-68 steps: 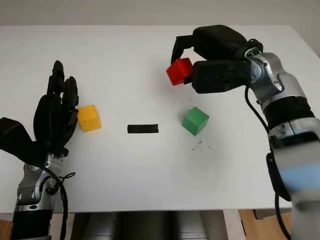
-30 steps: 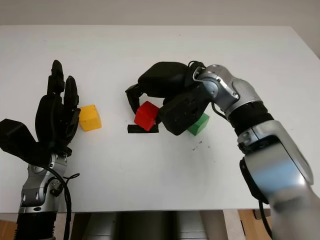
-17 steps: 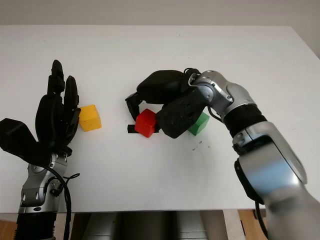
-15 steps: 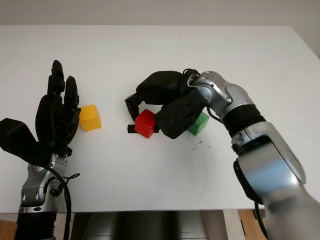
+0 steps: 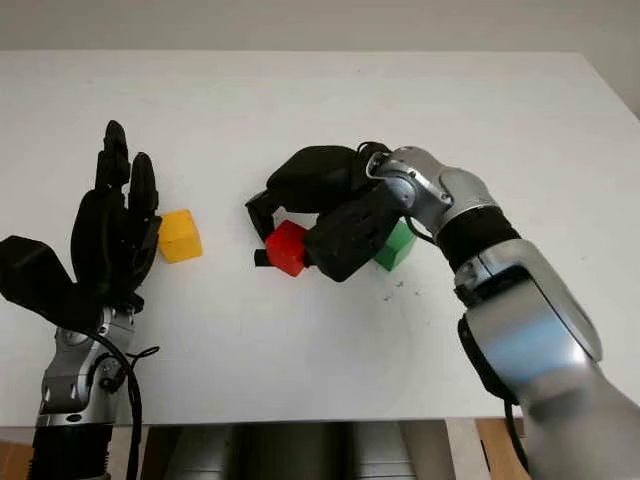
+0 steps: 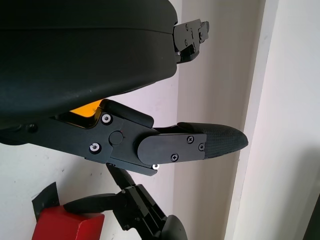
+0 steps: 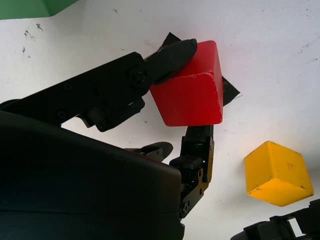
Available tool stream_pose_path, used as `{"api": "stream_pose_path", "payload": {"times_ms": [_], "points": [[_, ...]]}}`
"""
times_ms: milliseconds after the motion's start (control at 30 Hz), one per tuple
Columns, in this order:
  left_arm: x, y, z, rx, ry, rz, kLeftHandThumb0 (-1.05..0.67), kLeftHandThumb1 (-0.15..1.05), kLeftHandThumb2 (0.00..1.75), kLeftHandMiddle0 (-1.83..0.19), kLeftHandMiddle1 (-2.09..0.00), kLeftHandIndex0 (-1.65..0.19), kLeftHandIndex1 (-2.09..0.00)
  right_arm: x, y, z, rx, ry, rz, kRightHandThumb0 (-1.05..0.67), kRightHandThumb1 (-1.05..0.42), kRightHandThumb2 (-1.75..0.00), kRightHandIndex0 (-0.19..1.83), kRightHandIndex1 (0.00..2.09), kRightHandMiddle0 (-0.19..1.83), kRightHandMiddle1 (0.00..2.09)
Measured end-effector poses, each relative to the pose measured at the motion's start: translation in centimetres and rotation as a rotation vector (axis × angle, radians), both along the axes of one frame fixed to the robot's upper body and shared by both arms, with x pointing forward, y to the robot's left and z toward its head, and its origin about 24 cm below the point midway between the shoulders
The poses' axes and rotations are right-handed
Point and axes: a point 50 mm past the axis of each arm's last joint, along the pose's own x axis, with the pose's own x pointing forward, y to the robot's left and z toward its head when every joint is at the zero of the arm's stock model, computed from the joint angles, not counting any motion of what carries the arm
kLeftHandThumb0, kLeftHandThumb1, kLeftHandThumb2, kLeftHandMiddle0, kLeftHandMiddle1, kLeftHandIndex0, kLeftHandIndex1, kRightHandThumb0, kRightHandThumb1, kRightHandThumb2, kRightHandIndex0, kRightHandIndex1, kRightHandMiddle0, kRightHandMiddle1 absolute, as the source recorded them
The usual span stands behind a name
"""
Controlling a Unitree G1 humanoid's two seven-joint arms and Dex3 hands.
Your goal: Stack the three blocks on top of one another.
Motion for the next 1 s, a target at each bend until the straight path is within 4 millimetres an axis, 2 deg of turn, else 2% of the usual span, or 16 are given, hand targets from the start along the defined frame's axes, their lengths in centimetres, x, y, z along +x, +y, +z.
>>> {"api": "stream_pose_path", "payload": {"times_ms": [633, 733, 767, 800, 900, 1000], "points": [[-0.08, -0.11, 0.32, 0.010, -0.007, -0.003, -0.71, 1.05, 0.46, 0.19, 0.00, 0.19, 0.00, 0.13, 0.24, -0.09, 0.012, 0.002, -0.001, -0.45, -0.95, -0.06, 0.45, 0.06, 0.40, 1.43], [-0.08, -0.12, 0.32, 0.010, -0.008, -0.005, -0.72, 1.05, 0.46, 0.19, 0.00, 0.19, 0.00, 0.17, 0.22, -0.10, 0.011, 0.003, -0.006, -0.48, -0.94, -0.05, 0.43, 0.05, 0.33, 1.41], [-0.08, -0.12, 0.32, 0.010, -0.007, -0.005, -0.72, 1.05, 0.45, 0.19, 0.00, 0.19, 0.00, 0.20, 0.19, -0.12, 0.007, 0.004, -0.011, -0.55, -0.93, -0.05, 0.37, 0.03, 0.16, 1.24], [-0.07, -0.11, 0.32, 0.010, -0.007, -0.005, -0.72, 1.05, 0.44, 0.19, 0.00, 0.19, 0.00, 0.25, 0.16, -0.15, 0.002, 0.005, -0.017, -0.58, -0.91, -0.05, 0.34, 0.02, 0.11, 1.10], [-0.07, -0.11, 0.30, 0.009, -0.005, -0.004, -0.72, 1.05, 0.45, 0.19, 0.00, 0.19, 0.00, 0.28, 0.10, -0.07, -0.008, -0.002, -0.022, -0.68, -0.89, -0.05, 0.23, 0.02, 0.06, 0.62], [-0.07, -0.13, 0.30, 0.010, -0.005, -0.006, -0.71, 1.05, 0.46, 0.19, 0.00, 0.19, 0.00, 0.25, -0.21, 0.25, -0.013, -0.032, -0.018, -0.74, -0.88, -0.05, 0.13, 0.01, 0.02, 0.35]]}}
